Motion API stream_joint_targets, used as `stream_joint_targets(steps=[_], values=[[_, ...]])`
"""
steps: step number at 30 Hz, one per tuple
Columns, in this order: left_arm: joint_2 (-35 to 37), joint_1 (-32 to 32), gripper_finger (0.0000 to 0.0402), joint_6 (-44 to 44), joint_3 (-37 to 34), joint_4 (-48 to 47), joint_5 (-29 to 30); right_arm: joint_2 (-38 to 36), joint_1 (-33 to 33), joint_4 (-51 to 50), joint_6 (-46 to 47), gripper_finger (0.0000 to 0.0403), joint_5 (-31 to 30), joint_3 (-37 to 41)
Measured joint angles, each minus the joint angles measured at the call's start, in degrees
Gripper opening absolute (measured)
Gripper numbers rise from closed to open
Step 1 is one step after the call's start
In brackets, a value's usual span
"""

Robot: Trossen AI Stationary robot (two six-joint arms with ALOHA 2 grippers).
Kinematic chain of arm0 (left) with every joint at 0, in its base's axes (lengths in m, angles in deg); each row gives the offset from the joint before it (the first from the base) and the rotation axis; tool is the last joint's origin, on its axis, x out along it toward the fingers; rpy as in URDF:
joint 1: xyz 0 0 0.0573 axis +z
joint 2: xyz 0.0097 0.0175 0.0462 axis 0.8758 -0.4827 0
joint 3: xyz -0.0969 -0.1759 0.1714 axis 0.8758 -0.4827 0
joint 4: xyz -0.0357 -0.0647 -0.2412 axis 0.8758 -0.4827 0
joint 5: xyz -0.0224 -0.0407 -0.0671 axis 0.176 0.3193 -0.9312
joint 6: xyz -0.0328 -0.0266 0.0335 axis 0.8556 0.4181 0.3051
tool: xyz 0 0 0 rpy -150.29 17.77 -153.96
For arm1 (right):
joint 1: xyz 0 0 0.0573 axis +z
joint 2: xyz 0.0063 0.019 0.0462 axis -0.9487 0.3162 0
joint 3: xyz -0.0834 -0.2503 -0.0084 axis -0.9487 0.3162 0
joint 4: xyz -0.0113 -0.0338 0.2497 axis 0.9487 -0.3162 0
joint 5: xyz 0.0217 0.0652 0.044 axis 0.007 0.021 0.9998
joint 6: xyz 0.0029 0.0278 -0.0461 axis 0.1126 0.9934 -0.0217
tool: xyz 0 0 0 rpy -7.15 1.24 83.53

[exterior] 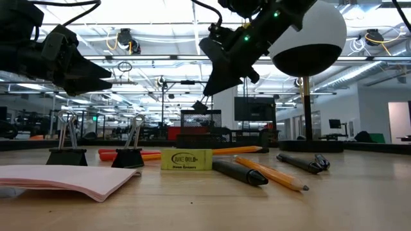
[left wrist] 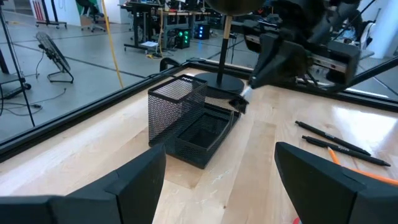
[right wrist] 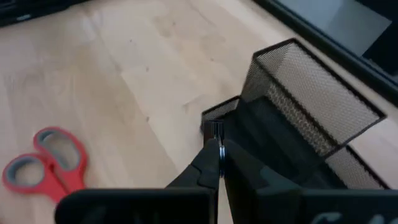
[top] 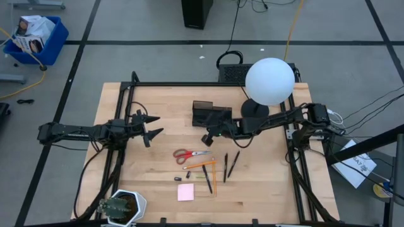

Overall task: Pick and place office supplies into organizer
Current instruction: Put the right black binder clip into the black desk organizer

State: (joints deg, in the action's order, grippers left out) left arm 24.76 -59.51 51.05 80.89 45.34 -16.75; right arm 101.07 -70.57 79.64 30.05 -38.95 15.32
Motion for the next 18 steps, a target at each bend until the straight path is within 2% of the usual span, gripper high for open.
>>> stream_joint_targets(steps=[5,11,15,18], values=[[0.00,0.00,0.0306,-0.01,0.00,-0.01,0.00,0.17,-1.84,2.34,-2.63,0.0004,-0.01,0.00],[0.00,0.00,0.0306,0.00,-0.01,0.02,0.00,5.51,-3.83,4.51,-3.69,0.0004,2.98,-0.02],[0.00,0.00,0.0306,0.01,0.01,-0.02,0.02,6.76,-3.69,6.25,-4.52,0.0004,-0.20,0.02],[-0.01,0.00,0.0306,0.00,-0.01,-0.01,0.02,6.84,-3.68,6.93,-5.36,0.0004,-0.24,-0.06]])
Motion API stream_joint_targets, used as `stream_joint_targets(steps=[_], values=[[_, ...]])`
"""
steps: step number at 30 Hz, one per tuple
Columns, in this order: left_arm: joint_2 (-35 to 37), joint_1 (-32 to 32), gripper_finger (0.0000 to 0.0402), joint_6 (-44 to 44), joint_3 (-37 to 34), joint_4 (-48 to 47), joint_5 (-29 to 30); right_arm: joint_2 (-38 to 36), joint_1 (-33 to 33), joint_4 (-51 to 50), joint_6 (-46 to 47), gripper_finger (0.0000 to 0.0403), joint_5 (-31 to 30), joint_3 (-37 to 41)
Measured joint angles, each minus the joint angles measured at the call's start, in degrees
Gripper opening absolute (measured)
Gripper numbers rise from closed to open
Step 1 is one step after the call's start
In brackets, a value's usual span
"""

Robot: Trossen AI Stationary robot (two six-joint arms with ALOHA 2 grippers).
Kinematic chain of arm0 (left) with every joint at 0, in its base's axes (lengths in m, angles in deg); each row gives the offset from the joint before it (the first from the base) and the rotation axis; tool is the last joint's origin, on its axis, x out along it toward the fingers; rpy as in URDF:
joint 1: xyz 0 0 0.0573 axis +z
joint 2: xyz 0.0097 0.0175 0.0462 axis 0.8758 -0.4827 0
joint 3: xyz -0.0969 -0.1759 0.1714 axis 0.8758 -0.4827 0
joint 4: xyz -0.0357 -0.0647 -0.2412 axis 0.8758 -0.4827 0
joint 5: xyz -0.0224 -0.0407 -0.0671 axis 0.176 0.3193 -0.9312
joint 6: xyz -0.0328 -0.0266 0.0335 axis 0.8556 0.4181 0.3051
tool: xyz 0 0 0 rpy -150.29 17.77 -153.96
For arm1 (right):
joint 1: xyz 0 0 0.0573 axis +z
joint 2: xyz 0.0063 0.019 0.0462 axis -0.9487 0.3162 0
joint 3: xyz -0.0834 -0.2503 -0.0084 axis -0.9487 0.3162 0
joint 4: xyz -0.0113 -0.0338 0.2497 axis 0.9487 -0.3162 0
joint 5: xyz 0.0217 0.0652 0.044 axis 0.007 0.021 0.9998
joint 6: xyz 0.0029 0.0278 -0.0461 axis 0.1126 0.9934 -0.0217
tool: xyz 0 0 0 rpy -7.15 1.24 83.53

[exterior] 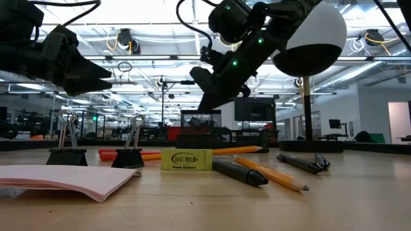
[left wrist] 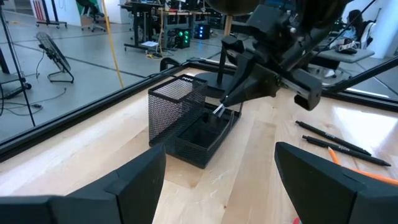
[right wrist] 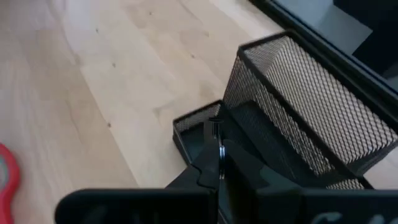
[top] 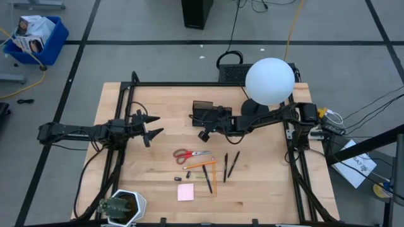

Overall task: Pick and place office supplies into organizer
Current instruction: Put the right black binder clip into the black desk organizer

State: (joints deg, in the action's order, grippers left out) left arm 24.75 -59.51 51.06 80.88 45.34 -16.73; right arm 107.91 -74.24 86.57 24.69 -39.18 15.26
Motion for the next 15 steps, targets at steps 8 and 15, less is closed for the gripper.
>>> stream_joint_targets(steps=[8,15], values=[[0.01,0.00,0.0306,-0.01,0.02,0.00,0.00,0.06,-0.27,0.52,-0.44,0.0004,-1.57,0.04],[0.01,0.00,0.0306,-0.01,0.02,0.00,0.00,0.06,-0.79,0.63,-0.43,0.0006,-1.06,0.04]])
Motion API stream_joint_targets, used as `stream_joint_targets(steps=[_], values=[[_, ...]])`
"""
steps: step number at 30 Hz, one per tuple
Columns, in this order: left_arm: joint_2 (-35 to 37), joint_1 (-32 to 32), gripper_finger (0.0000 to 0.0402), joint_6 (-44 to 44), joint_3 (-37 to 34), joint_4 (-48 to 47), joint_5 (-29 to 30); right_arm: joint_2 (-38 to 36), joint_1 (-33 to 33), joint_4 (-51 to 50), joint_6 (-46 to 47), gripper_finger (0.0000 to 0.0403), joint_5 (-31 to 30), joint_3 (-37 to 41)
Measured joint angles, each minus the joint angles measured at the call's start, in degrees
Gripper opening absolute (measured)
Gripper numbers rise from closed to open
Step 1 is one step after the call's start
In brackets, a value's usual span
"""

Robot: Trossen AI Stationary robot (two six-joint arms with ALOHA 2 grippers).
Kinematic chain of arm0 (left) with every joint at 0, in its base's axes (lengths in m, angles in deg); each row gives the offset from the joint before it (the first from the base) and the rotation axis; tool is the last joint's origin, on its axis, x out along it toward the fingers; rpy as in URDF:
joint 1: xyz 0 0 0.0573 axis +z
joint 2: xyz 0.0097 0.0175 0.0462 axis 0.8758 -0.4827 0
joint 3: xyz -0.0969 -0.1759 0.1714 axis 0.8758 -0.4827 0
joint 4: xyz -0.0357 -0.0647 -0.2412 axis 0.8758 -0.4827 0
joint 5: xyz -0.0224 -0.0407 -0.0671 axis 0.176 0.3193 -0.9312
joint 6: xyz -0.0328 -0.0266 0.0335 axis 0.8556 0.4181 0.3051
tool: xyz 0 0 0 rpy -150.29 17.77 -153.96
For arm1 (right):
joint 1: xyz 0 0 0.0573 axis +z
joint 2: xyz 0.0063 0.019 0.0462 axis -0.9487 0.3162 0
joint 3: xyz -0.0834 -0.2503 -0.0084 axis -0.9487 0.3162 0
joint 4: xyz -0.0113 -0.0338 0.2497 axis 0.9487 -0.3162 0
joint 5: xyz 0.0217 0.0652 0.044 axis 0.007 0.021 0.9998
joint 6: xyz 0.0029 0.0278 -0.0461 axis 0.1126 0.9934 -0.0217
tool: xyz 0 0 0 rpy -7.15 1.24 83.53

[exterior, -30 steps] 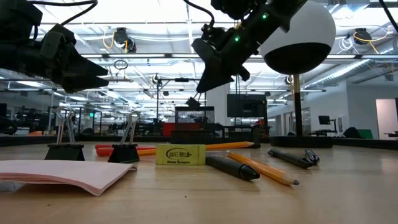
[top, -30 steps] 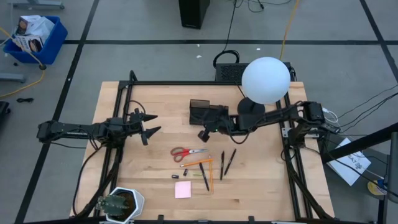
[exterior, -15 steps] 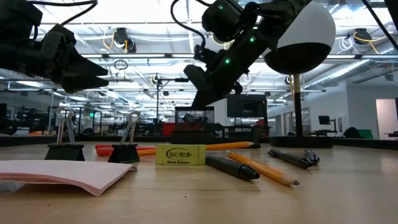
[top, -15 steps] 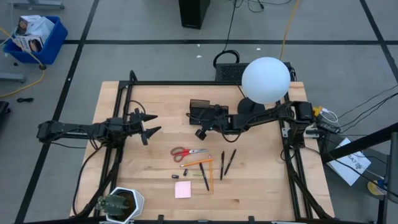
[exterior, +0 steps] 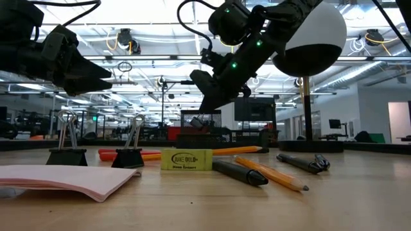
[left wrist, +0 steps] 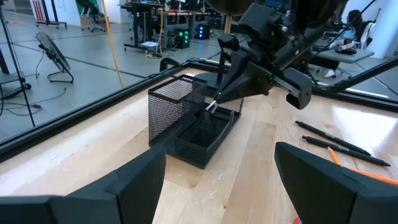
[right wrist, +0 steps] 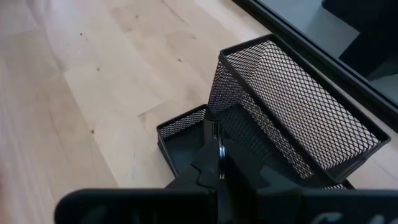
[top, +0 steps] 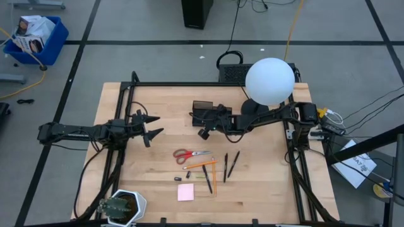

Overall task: Pick and place office supplies into organizer
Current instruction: Put the right black binder clip into the black desk organizer, then put the top yellow pencil into the black desk organizer

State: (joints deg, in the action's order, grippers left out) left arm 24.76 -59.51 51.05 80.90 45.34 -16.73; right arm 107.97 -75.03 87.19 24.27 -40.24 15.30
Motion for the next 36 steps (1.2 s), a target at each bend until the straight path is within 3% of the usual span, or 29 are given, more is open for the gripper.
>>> stream_joint_targets(steps=[19,22,29,36], values=[[0.00,0.00,0.0306,0.00,-0.01,0.00,0.00,0.00,-0.15,0.14,-0.23,0.0061,0.35,0.00],[0.00,0.00,0.0306,0.01,0.00,0.00,0.00,0.00,-0.08,0.24,-0.75,0.0060,5.33,0.00],[0.00,0.00,0.0306,0.00,0.00,0.02,0.00,0.00,1.08,0.19,-2.78,0.0059,24.60,0.00],[0.00,0.00,0.0306,0.00,-0.01,0.02,0.00,0.00,6.13,0.31,-6.71,0.0082,27.19,0.00]])
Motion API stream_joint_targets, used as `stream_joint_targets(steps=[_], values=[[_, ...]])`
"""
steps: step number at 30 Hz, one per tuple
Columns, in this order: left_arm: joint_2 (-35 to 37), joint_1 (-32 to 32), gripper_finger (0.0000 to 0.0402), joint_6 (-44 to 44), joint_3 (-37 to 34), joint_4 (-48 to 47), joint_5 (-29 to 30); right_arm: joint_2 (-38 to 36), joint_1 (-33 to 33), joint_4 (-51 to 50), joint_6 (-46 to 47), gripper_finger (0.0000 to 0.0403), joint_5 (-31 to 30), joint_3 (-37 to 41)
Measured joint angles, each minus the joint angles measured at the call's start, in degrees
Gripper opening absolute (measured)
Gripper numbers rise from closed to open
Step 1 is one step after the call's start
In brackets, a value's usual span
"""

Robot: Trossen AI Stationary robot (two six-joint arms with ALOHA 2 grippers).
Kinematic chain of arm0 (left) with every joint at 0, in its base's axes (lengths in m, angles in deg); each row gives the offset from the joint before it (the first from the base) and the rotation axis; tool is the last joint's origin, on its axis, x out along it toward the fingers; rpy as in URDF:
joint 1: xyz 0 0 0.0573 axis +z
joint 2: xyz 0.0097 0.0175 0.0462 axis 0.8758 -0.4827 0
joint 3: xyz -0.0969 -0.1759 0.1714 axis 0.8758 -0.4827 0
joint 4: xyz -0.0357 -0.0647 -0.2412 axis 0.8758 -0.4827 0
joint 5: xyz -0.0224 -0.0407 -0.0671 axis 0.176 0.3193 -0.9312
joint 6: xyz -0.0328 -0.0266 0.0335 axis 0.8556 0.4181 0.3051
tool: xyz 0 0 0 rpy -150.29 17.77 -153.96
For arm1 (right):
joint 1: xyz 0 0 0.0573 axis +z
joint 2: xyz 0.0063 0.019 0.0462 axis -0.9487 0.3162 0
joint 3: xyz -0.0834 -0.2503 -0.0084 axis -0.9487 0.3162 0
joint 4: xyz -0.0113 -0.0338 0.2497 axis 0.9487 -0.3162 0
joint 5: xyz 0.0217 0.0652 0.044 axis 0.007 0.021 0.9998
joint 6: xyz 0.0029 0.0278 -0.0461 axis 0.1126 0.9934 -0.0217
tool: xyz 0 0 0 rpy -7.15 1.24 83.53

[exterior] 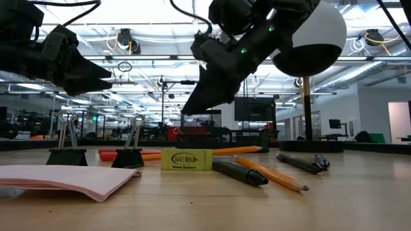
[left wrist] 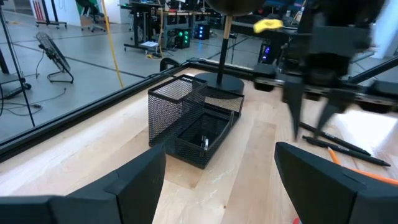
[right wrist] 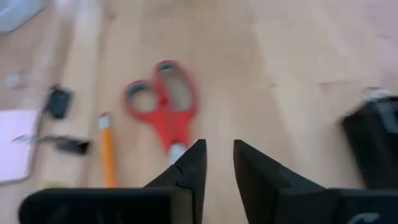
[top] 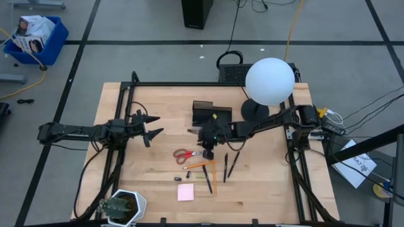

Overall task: Pick and place office supplies into organizer
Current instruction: Put the top yellow pencil into the black desk organizer

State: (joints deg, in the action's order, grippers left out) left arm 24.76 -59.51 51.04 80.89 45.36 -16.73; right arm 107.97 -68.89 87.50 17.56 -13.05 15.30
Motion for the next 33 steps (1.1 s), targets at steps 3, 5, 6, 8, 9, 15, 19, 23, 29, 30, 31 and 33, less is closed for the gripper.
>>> stream_joint_targets(steps=[3,5,6,8,9,15,19,23,29,30,31,33], values=[[0.00,0.00,0.0306,0.02,0.00,-0.01,0.00,0.00,2.55,-0.62,-1.15,0.0111,0.62,0.00],[0.00,0.00,0.0306,0.00,0.00,0.00,0.00,0.00,4.25,-1.26,-1.44,0.0134,1.83,0.00],[0.00,0.00,0.0306,0.00,-0.01,-0.01,0.00,0.00,5.11,-1.68,-1.87,0.0145,2.49,0.00],[0.00,-0.01,0.0306,0.01,0.00,0.00,0.00,0.00,7.09,-2.60,-2.92,0.0165,2.04,0.00],[0.00,0.00,0.0306,0.01,-0.01,-0.01,0.00,0.00,8.10,-3.01,-3.10,0.0172,0.71,0.00],[0.00,0.00,0.0306,0.00,-0.01,0.00,0.00,0.00,11.96,-9.62,-3.43,0.0185,-4.99,-2.22],[-0.01,0.00,0.0306,0.00,0.00,0.00,0.00,0.23,12.12,-16.79,-2.63,0.0185,-6.55,-4.03],[0.00,0.00,0.0306,0.00,0.00,0.02,0.00,0.86,12.07,-18.58,-2.26,0.0185,-5.38,-5.54],[0.00,-0.02,0.0306,0.00,-0.01,0.00,0.00,3.56,12.03,-20.37,-2.26,0.0185,-4.74,-5.49],[0.00,0.00,0.0306,0.01,0.00,0.02,0.00,3.92,12.03,-20.37,-2.28,0.0185,-4.72,-5.51],[0.00,0.00,0.0306,0.02,-0.01,0.02,0.00,4.47,12.03,-19.91,-2.34,0.0185,-4.72,-5.53],[0.00,0.00,0.0306,0.02,-0.01,0.02,0.00,5.40,12.03,-20.06,-2.98,0.0185,-4.78,-5.55]])
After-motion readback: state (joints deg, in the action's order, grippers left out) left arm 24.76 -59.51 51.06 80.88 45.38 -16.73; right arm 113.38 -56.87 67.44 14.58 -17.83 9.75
